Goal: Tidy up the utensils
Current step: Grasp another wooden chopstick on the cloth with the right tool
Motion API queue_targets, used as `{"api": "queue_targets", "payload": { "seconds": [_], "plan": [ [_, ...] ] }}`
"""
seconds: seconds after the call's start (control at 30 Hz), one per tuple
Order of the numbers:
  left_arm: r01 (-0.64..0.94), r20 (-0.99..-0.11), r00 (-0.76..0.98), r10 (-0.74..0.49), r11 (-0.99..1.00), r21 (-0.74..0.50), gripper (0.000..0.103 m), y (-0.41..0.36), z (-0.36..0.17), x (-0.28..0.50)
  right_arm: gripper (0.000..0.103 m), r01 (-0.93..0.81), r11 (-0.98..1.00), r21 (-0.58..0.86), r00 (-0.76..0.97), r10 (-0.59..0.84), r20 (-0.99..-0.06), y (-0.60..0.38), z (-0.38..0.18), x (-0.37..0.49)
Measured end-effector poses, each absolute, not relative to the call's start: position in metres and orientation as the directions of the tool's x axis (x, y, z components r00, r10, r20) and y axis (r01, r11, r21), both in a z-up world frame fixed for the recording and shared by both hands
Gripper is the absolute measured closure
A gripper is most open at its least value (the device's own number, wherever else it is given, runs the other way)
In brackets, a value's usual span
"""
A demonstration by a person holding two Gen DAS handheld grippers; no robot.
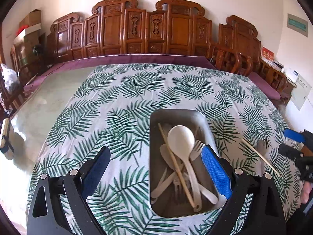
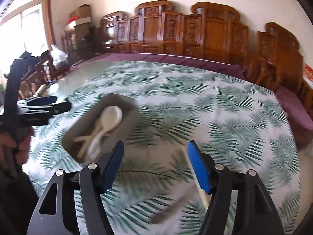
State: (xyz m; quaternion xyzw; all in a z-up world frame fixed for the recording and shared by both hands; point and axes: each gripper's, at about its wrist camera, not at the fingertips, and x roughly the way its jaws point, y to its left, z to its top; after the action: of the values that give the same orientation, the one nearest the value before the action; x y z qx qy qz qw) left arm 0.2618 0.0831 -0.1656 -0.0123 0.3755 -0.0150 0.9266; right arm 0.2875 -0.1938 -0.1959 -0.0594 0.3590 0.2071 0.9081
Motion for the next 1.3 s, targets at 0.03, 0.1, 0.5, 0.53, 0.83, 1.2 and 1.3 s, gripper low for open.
{"api": "queue_targets", "payload": {
  "seconds": [0.03,0.1,0.5,0.53,0.83,1.2,1.3],
  "plan": [
    [0.025,-0.695,0.718,-0.042,0.999,-0.034,0.012,0.08,-0.166,0.262,0.033,-0.403,0.914,0.033,0.664,0.317,-0.677,-0.203,-0.198,0.287],
    [0.04,-0.697,0.715,-0.05,0.999,-0.03,0.012,0.072,-0.167,0.261,0.033,-0.369,0.929,0.007,0.685,0.277,-0.674,-0.219,-0.204,0.288],
    [0.139,-0.703,0.701,-0.115,0.99,-0.023,0.012,0.027,-0.174,0.254,0.052,-0.337,0.941,0.032,0.579,0.234,-0.781,-0.264,-0.268,0.307],
    [0.146,-0.703,0.702,-0.118,0.989,-0.021,0.012,0.024,-0.174,0.254,0.058,-0.346,0.938,0.032,0.568,0.236,-0.788,-0.26,-0.27,0.305],
    [0.183,-0.711,0.692,-0.126,0.983,0.004,0.012,0.007,-0.179,0.25,0.079,-0.42,0.908,-0.009,0.489,0.218,-0.844,-0.234,-0.297,0.31],
    [0.191,-0.719,0.684,-0.125,0.981,0.012,0.012,0.002,-0.182,0.249,0.087,-0.43,0.903,-0.018,0.483,0.213,-0.849,-0.231,-0.297,0.319],
    [0.202,-0.721,0.68,-0.13,0.979,0.013,0.012,-0.001,-0.183,0.248,0.096,-0.443,0.896,-0.03,0.48,0.208,-0.852,-0.228,-0.297,0.318]
  ]
}}
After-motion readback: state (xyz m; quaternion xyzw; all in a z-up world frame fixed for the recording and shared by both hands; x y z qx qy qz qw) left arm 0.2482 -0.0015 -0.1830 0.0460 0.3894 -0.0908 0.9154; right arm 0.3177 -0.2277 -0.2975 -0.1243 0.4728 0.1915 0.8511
